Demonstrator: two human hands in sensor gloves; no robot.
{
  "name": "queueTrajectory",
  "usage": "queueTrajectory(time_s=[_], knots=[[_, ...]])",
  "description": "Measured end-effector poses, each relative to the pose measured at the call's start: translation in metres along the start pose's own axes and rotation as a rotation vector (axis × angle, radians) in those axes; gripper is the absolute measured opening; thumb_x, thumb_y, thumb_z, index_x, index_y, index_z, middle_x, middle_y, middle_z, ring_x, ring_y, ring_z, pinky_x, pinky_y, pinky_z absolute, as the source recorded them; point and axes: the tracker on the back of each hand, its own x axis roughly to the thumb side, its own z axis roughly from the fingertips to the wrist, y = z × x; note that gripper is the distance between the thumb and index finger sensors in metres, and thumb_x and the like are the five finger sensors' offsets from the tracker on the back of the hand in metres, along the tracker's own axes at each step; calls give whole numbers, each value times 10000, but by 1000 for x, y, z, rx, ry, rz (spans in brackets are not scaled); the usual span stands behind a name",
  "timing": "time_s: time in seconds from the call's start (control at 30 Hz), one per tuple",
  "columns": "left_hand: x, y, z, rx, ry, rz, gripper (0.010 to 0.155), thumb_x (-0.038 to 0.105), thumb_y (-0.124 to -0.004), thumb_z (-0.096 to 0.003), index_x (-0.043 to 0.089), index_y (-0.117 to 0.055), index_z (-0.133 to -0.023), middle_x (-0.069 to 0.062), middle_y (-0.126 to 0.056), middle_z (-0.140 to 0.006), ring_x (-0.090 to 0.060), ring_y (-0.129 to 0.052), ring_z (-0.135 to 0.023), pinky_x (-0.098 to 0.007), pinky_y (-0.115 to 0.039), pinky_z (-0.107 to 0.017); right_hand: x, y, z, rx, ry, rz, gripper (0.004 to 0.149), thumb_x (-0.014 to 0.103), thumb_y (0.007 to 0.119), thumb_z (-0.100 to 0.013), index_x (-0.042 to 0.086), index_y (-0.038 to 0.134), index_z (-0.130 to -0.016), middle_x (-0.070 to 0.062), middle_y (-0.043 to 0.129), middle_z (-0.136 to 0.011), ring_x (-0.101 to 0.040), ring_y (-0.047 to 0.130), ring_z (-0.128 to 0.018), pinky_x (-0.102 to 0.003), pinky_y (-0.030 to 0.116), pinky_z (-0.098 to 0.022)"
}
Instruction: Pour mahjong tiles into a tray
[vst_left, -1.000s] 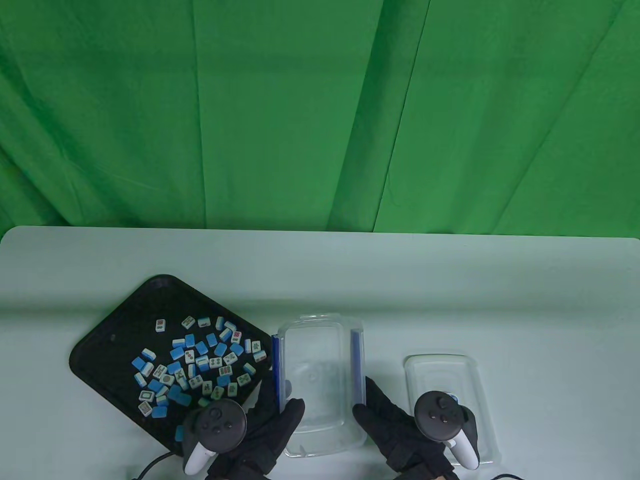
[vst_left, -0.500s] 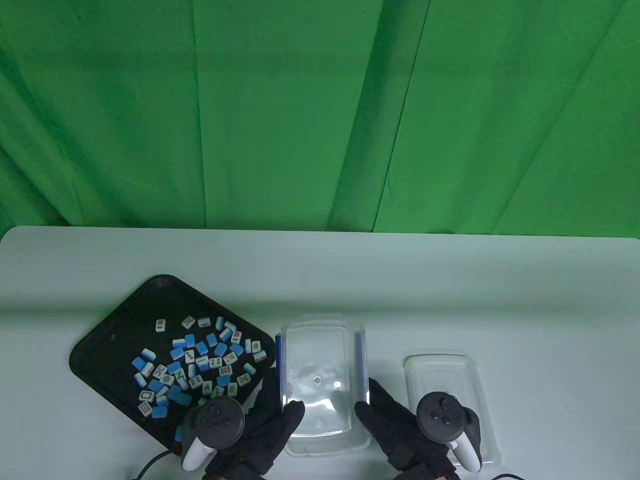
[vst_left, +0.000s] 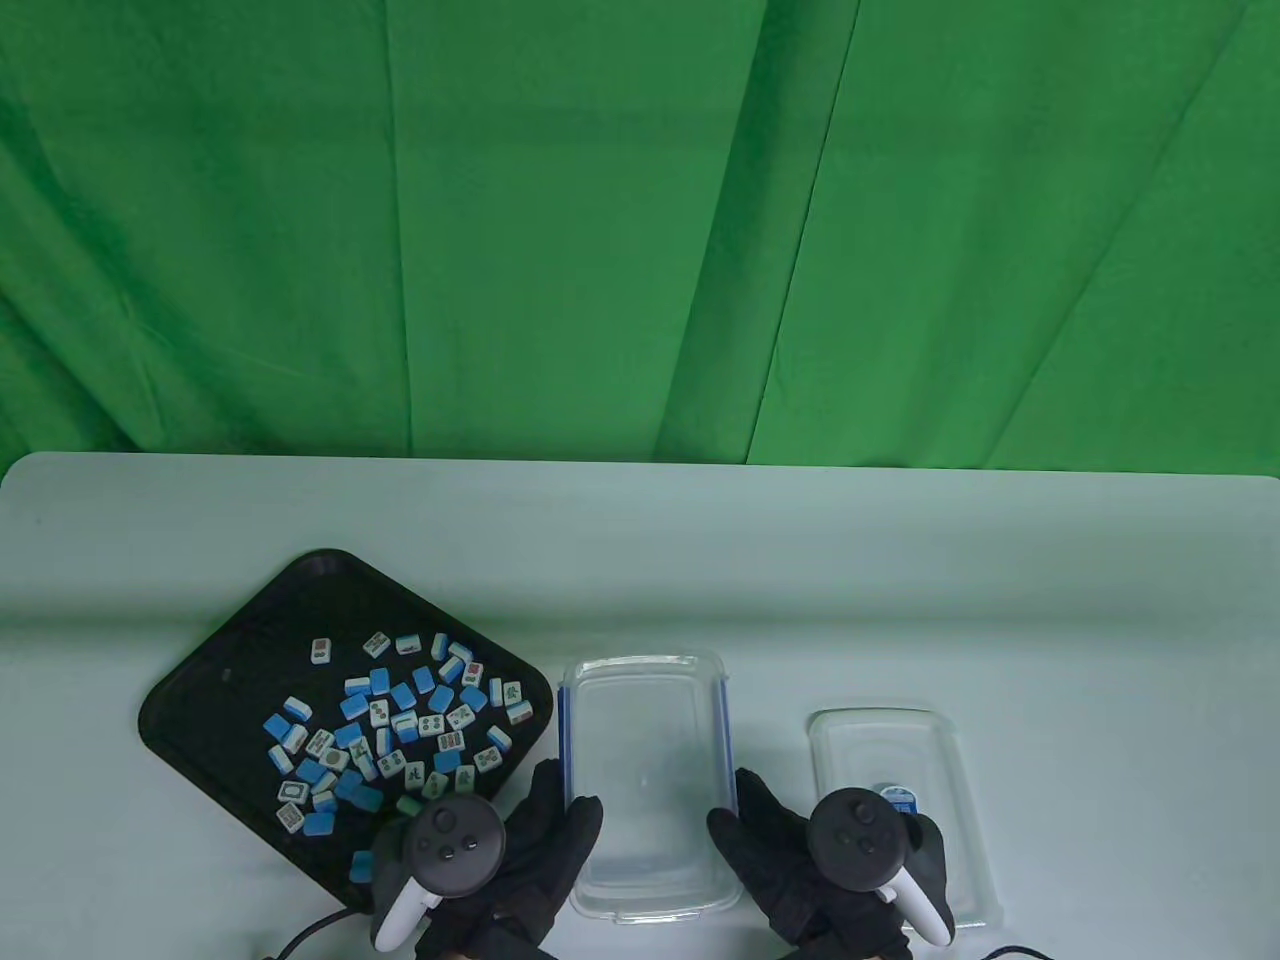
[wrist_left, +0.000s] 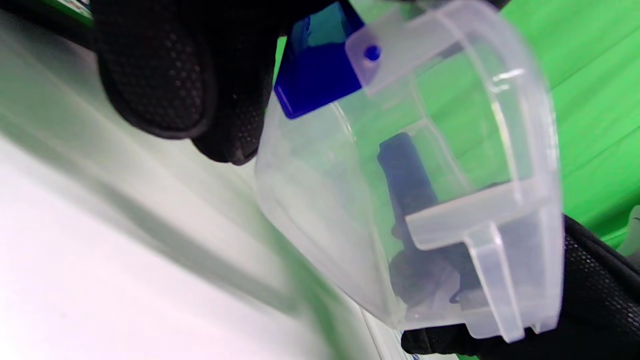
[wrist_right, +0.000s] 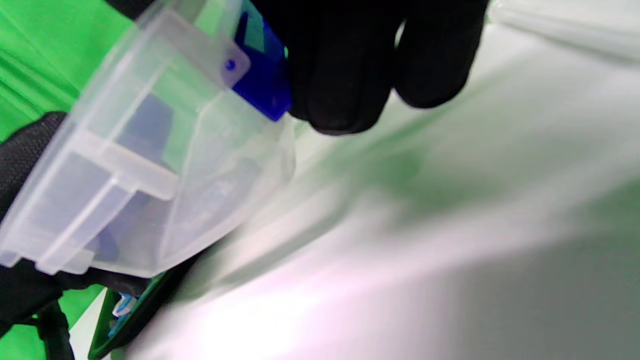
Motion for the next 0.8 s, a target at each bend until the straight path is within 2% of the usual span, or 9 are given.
queueTrajectory(time_s=[0.33,0.57,0.8], knots=[[-5,-2,-3,-71,89,-58,807,489,-506,-677,-222,-553,-1056,-353,-917,-783,-338,-1067,-491,-434,-909,-310,1,7,-3,68,32,69,765,563,483,-690,-39,438,-1160,-184,839,-933,-319,917,-686,-573,723,-670],[-3,-2,-3,-85,115,-132,788,470,-507,-677,-228,-587,-1036,-343,-940,-758,-329,-1076,-467,-428,-911,-297,1,12,-6,110,45,91,759,551,478,-694,-45,427,-1161,-188,835,-943,-320,918,-695,-573,720,-673],[-10,-5,-6,-120,145,-135,783,469,-502,-677,-221,-590,-1038,-337,-940,-761,-333,-1072,-473,-433,-907,-303,-1,16,-9,144,60,110,760,547,477,-694,-53,426,-1159,-192,834,-947,-325,921,-699,-572,722,-674]])
